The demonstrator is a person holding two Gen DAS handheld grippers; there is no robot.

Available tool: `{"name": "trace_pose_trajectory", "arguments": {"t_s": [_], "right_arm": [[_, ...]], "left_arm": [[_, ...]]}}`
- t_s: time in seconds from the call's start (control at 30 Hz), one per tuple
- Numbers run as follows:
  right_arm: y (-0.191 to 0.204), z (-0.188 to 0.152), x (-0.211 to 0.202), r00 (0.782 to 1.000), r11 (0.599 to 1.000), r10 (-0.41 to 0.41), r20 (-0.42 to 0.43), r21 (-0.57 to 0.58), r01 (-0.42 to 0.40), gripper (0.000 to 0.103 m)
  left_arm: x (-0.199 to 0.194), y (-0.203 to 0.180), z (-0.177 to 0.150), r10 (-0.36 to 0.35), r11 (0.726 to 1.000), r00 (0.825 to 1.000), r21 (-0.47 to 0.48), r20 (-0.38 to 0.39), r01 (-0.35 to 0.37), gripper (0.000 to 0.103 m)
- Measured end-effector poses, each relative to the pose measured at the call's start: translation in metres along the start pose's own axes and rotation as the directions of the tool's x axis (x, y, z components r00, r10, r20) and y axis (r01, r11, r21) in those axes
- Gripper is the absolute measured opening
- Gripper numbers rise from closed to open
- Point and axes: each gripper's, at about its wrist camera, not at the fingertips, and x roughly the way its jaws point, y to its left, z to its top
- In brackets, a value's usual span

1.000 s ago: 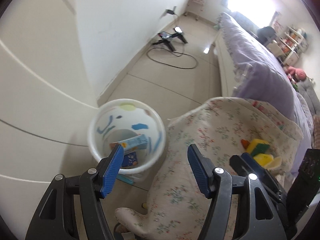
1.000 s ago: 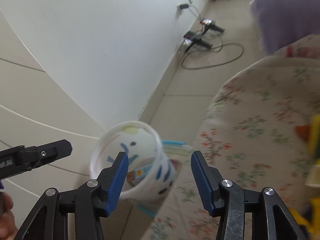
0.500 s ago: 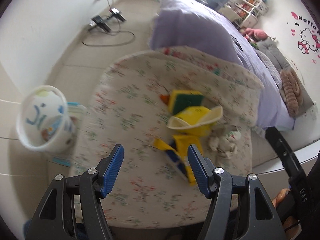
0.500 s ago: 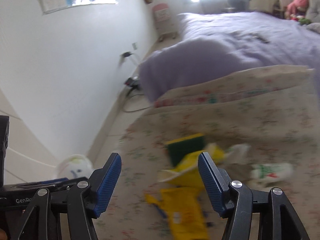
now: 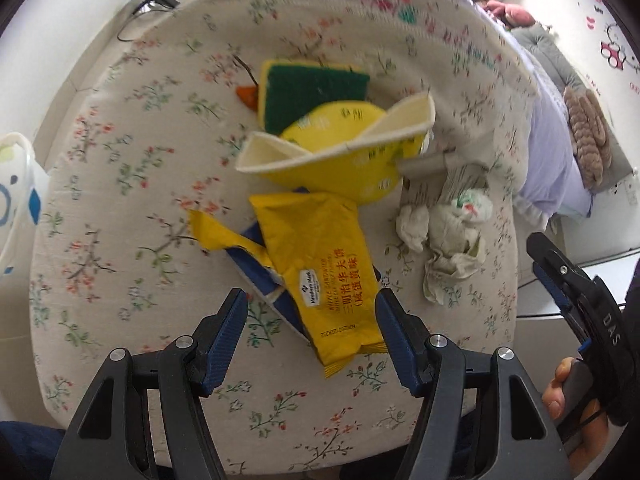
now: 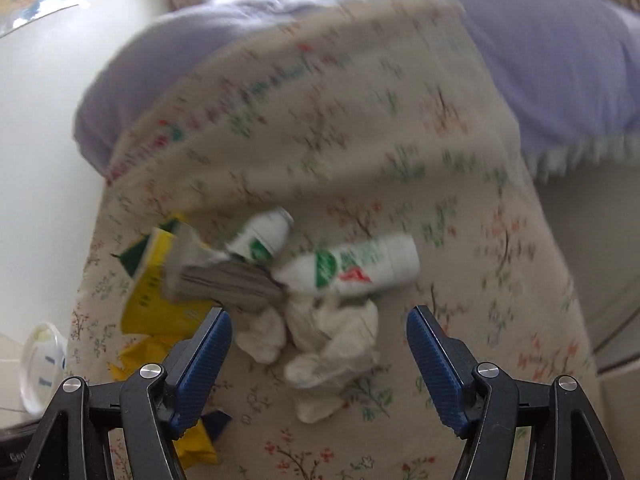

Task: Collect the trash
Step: 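Grasp the yellow snack wrapper with the left tool while the right tool grasps crumpled tissue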

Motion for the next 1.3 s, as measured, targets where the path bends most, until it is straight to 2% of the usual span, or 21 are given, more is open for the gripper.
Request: {"name": "trace_pose_trajectory", "arguments": {"t_s": [0.17,0.27,0.37,0.4,0.47,0.6,0.67,1.0,1.3], "right_arm": [[-0.016,-0.012,0.030,0.993,0.997,0.021,-0.118,0.077,-0.012,0.077],[-0.014,-0.018,0.040,0.986,0.996,0.036,-0.162,0.081,-0.023,0.077],[-0.011,-0.023,0.045,0.984,0.999,0.006,-0.180,0.052,0.003,0.077],[-0.011,-0.023,0.046,0.983,0.999,0.002,-0.184,0.049,0.007,0.077],[-0.012,-0.026,0.047,0.982,0.999,-0.001,-0.190,0.046,0.010,0.077],[-0.014,-0.028,0.052,0.979,0.999,-0.025,-0.200,0.037,0.033,0.077],[-0.013,-0.030,0.055,0.978,0.999,-0.019,-0.209,0.044,0.029,0.077],[0.004,-0.035,0.055,0.980,0.999,-0.035,-0.194,0.007,0.037,0.074],[0.003,-0.029,0.056,0.979,1.000,-0.028,-0.200,0.001,0.029,0.069]], "left_arm": [[0.020,-0.008,0.002,0.015,1.000,1.000,0.015,-0.013,-0.015,0.069],[0.027,-0.010,0.003,0.008,1.000,1.000,0.029,-0.002,-0.008,0.069],[0.031,-0.010,0.002,0.006,0.999,0.999,0.036,0.035,-0.007,0.066],[0.032,-0.009,0.001,0.000,1.000,0.999,0.029,0.048,-0.002,0.064],[0.031,-0.006,-0.001,-0.021,1.000,0.998,0.014,0.063,0.020,0.052],[0.024,0.005,0.001,-0.059,0.998,0.996,0.002,0.065,0.059,0.040],[0.020,0.012,0.001,-0.075,0.997,0.995,-0.013,0.072,0.076,0.026],[0.003,0.037,0.000,-0.132,0.990,0.987,-0.034,0.090,0.135,0.017],[0.006,0.024,-0.003,-0.163,0.986,0.982,-0.025,0.094,0.166,0.010]]}}
